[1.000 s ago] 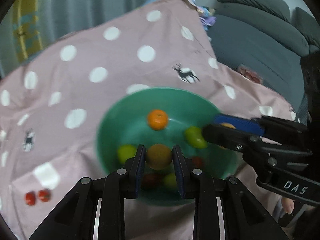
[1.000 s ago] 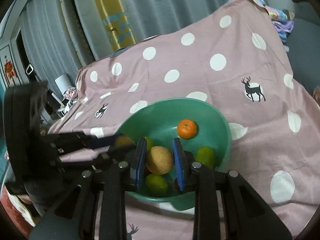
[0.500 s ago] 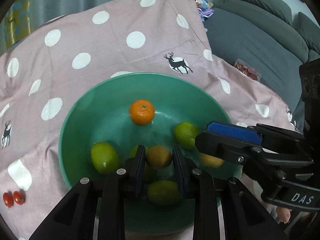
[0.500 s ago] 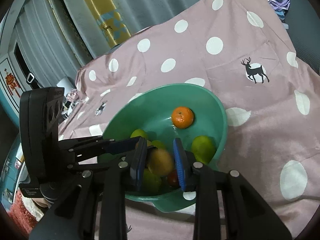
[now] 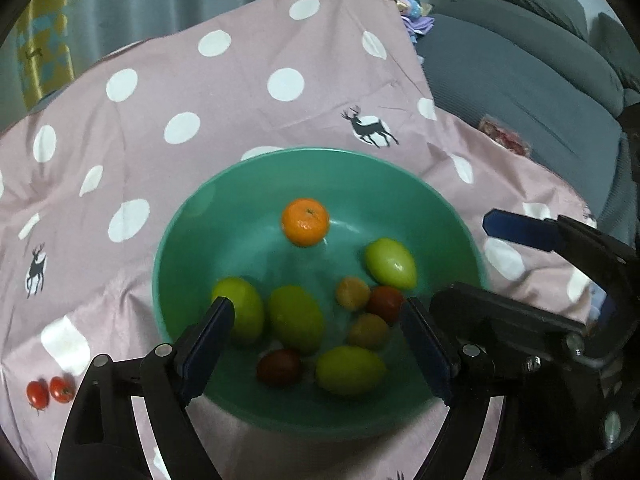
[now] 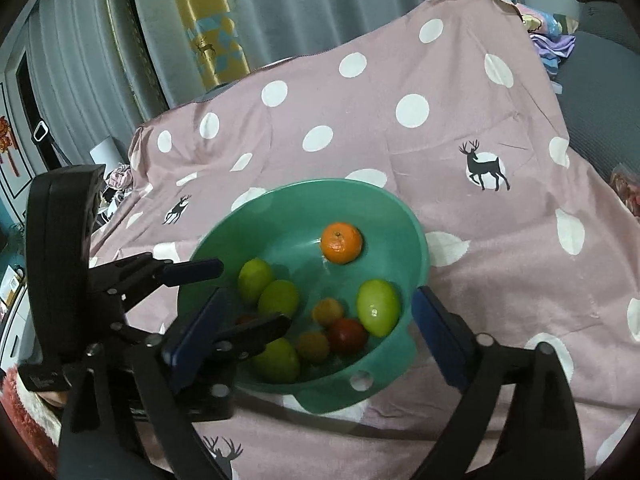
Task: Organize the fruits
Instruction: 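Grasp a cherry tomato with the left gripper while the right gripper grasps the last one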
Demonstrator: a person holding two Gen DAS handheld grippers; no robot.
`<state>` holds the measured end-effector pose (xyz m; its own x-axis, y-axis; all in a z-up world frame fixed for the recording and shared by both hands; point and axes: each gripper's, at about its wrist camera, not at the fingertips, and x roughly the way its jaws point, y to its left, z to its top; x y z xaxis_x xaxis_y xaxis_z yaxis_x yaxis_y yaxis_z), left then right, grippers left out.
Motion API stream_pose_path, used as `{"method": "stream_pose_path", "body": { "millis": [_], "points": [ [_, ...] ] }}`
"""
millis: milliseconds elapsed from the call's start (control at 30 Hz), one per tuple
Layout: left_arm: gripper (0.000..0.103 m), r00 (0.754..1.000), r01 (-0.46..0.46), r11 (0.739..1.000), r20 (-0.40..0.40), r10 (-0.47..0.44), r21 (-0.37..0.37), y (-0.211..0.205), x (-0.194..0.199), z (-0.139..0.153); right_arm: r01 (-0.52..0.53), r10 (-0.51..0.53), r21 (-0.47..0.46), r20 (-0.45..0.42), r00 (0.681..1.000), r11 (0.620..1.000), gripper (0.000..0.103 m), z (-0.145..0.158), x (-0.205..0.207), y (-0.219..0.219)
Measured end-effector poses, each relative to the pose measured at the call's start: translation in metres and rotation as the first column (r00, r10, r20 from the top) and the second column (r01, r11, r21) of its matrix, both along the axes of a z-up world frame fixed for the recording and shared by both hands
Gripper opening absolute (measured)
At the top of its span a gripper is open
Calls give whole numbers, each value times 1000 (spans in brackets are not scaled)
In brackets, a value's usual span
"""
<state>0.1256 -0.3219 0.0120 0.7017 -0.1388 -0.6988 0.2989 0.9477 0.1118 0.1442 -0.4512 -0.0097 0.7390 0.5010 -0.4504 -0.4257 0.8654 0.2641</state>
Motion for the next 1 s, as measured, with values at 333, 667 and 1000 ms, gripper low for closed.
{"method": "stream_pose_path", "body": {
  "millis": [333, 667, 1000],
  "points": [
    [85, 998, -59, 995, -4, 58, -80, 48, -32, 26, 1, 7, -94, 90, 996, 996, 103, 21, -30, 21],
    [102, 978, -201, 954, 9, 208, -225, 171, -98, 53, -147, 175, -166, 169, 970, 975, 103, 43, -61, 106],
    [102, 903, -430, 850, -133, 410, -303, 289, -94, 31, -329, 372, -261, 137, 918, 908, 103, 32, -63, 223]
  ]
}}
